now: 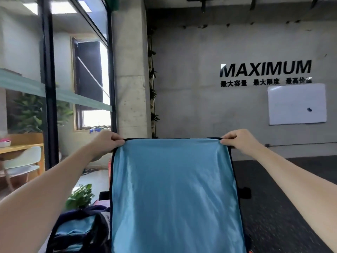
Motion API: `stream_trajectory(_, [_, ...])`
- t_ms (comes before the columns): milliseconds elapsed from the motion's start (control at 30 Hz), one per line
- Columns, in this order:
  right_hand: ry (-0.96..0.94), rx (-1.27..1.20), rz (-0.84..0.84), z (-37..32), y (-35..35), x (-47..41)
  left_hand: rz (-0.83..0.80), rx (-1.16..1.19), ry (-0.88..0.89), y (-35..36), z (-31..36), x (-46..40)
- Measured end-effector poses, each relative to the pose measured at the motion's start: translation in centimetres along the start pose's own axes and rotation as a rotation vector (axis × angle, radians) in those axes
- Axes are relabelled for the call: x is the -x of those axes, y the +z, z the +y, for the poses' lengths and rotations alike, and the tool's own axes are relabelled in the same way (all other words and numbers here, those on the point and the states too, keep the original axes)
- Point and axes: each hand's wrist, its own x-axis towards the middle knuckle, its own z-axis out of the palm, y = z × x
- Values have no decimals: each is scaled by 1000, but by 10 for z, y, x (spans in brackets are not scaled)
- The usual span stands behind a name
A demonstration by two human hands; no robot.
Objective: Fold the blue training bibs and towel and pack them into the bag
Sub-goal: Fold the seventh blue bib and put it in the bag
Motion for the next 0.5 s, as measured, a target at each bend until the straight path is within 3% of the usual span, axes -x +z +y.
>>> stream_trajectory(200, [82, 101, -84, 83, 76, -9, -19, -120, -18, 84, -81, -12])
stream_trajectory(500, [269, 373, -426, 203, 172, -18, -334, -362, -65, 194, -193, -23])
